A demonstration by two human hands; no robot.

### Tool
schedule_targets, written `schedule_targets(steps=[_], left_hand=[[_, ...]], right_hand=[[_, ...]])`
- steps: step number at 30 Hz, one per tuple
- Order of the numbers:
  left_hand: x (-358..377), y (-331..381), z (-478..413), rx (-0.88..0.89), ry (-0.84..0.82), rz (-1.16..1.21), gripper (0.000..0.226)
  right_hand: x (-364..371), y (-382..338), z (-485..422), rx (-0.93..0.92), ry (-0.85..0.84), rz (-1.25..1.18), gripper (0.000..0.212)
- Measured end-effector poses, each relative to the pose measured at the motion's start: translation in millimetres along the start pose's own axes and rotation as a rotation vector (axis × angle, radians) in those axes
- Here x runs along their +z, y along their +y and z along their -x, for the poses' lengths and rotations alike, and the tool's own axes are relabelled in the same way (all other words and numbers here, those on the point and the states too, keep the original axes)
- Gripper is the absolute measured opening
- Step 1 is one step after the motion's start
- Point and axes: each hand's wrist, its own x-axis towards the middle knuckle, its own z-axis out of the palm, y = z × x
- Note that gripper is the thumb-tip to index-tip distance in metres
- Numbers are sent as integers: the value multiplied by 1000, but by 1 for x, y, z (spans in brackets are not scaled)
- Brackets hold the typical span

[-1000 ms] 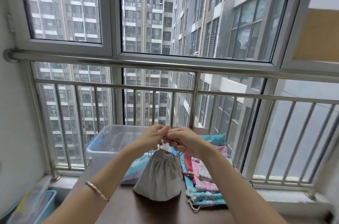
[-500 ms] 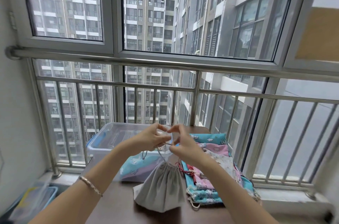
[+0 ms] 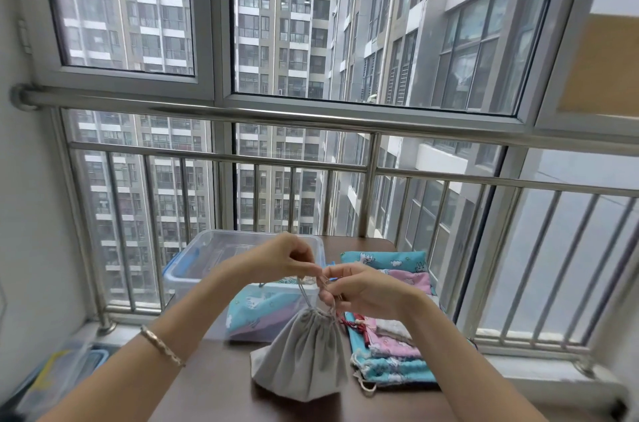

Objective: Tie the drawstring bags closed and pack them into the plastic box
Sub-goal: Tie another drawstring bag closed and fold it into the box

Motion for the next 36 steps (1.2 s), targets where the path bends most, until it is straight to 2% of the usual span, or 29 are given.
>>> schedule_targets(steps=[2, 5, 7, 11, 15, 17, 19, 22, 25, 27, 31, 34, 36], left_hand=[[0, 2, 0, -12, 18, -60, 27], [5, 7, 1, -31, 66, -36, 25], [8, 7, 0, -19, 107, -4, 28], [10, 9, -1, 6, 156, 176, 29], [2, 8, 5, 33, 155, 90, 26], [-6, 5, 10, 9, 143, 30, 26], [-11, 1, 14, -31, 142, 67, 26], [-9, -4, 20, -65, 49, 416, 30], [0, -12, 21, -81, -65, 811, 31], [5, -13, 21, -83, -61, 921, 28], [15, -11, 18, -124, 43, 876, 24], [21, -13, 15, -137, 108, 836, 21], [23, -12, 15, -139, 124, 827, 22]], right_hand=[[1, -2, 2, 38, 23, 33, 21], [5, -2, -3, 12, 189, 218, 42], [8, 0, -8, -78, 294, 256, 40], [13, 5, -10, -244, 472, 95, 43], [4, 6, -5, -271, 685, 269, 43], [-8, 5, -1, -310, 690, 78, 42], [-15, 3, 6, -318, 605, -255, 39], [-16, 6, 13, -310, 429, -623, 33], [-15, 15, 10, -321, 412, -669, 28], [-14, 21, 5, -311, 458, -528, 36], [-5, 25, 6, -316, 606, 290, 24], [-2, 22, 3, -338, 606, 721, 24], [-2, 20, -1, -270, 606, 936, 27]])
